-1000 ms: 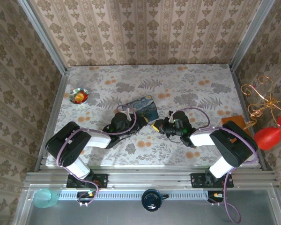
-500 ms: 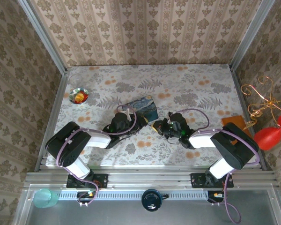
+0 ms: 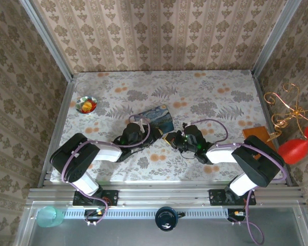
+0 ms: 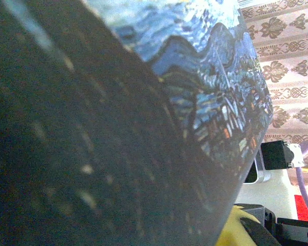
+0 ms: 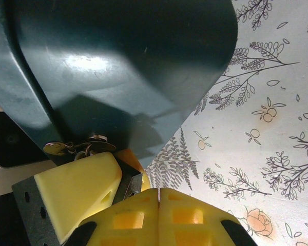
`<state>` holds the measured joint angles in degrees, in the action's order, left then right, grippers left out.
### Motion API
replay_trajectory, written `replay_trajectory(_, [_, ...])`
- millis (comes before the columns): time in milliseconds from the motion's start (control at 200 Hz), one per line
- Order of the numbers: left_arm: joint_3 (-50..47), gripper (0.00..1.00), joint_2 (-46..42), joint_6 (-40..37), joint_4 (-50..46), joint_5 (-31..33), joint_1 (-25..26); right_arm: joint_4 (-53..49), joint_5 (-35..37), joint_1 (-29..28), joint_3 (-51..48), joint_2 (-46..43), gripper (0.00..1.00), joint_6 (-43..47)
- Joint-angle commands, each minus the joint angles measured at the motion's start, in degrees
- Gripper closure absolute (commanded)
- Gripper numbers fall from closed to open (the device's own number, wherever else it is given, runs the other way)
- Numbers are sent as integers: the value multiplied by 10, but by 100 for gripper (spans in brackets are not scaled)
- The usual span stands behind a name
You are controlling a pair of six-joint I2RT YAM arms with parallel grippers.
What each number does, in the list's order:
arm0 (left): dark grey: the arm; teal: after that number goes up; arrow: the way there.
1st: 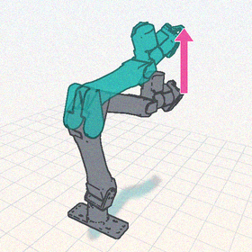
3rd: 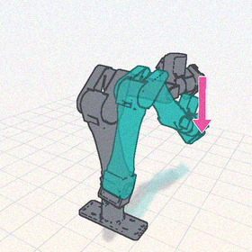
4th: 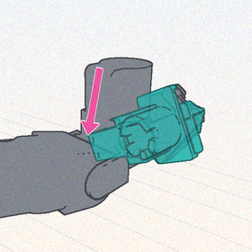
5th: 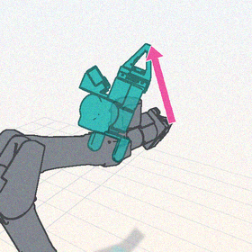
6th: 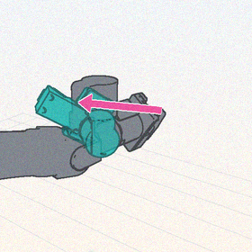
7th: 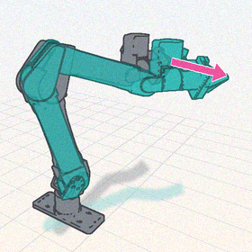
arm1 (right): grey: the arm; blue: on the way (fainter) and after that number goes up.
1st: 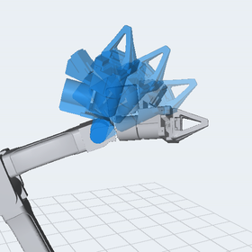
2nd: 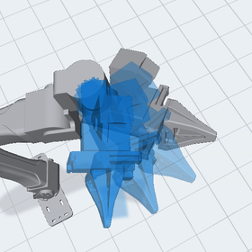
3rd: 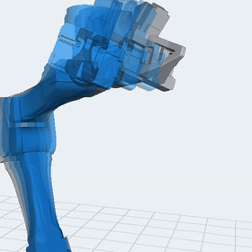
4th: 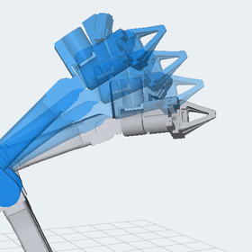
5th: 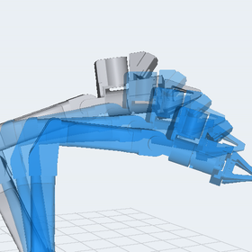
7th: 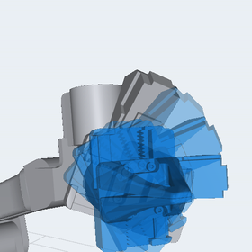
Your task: Unlock a padlock with a key
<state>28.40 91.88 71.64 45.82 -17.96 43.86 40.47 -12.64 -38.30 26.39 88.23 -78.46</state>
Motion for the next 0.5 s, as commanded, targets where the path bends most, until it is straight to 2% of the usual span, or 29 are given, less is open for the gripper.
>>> replay_trajectory(0, [24, 100, -21, -7, -22, -84, 39, 107, -29, -21, 18, -15, 100, 0])
replay_trajectory(60, [28, 100, -33, -18, -53, -77, 39, 92, -31, -21, 21, -18, 99, 18])
replay_trajectory(160, [36, 100, -61, -45, -128, -57, 37, 5, -21, -20, 30, -42, 74, 89])
replay_trajectory(240, [36, 100, -86, -59, -177, -38, 33, -96, 3, -20, 37, -78, 64, 165])
replay_trajectory(360, [36, 100, -116, -71, -224, -24, 22, -215, 46, -20, 42, -144, 59, 274])
replay_trajectory(495, [39, 100, -131, -85, -258, -19, 10, -258, 69, -35, 32, -200, 58, 409])
